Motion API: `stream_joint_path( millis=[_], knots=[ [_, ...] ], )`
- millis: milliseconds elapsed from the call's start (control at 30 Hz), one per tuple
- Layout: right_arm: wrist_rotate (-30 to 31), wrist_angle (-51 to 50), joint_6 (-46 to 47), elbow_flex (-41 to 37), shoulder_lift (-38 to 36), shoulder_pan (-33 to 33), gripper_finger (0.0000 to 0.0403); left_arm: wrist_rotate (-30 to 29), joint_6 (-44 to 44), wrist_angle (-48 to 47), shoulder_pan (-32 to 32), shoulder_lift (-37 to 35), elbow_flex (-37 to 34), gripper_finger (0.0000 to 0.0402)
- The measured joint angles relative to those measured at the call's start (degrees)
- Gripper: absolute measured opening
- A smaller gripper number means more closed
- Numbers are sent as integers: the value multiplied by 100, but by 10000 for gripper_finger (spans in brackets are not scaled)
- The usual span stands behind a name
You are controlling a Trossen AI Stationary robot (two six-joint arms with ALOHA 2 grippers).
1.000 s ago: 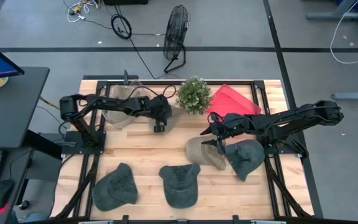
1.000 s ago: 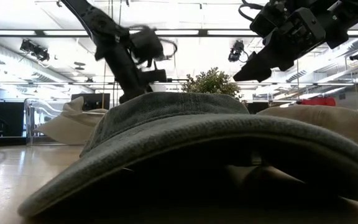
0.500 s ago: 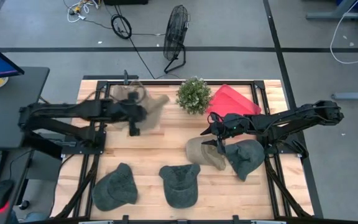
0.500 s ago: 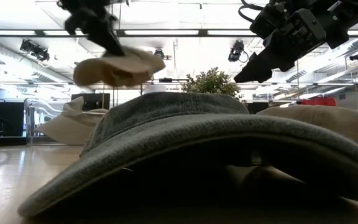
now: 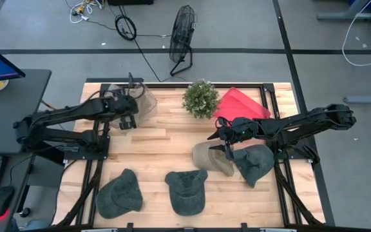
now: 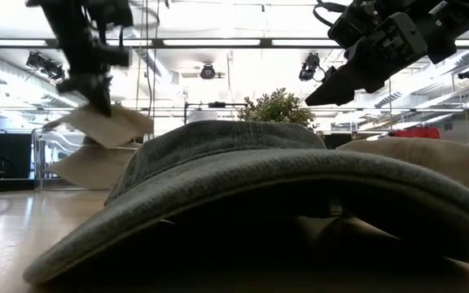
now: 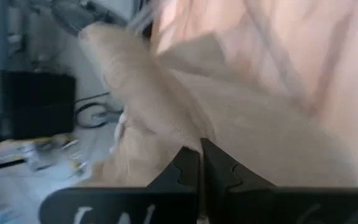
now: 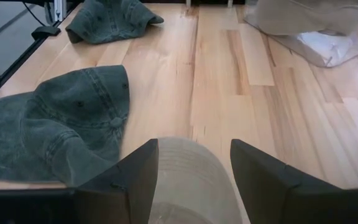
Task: Pick & Place hat
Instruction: Put the top brown cap into the transparent bin
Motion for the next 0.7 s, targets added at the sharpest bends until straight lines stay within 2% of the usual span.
stream_joint_path(
  millis=[133, 267, 367, 433, 567, 700],
  knots=[
    [0, -13, -4, 0, 0, -1, 206, -530, 724, 689, 196, 154, -534, 4],
    [0, -28, -64, 0, 0, 0, 206, -590, 1477, 1332, 187, 165, -672, 7],
    [0, -26, -184, 0, 0, -1, 206, -577, 1684, 1627, 172, 164, -677, 5],
    [0, -20, -205, 0, 0, -1, 206, -353, 1644, 1496, 178, 163, -671, 5],
    [0, -22, -213, 0, 0, -1, 206, 582, 1205, 1107, 182, 165, -785, 15],
    [1, -19, -345, 0, 0, 0, 206, 761, 863, 1098, 177, 165, -955, 40]
  ],
)
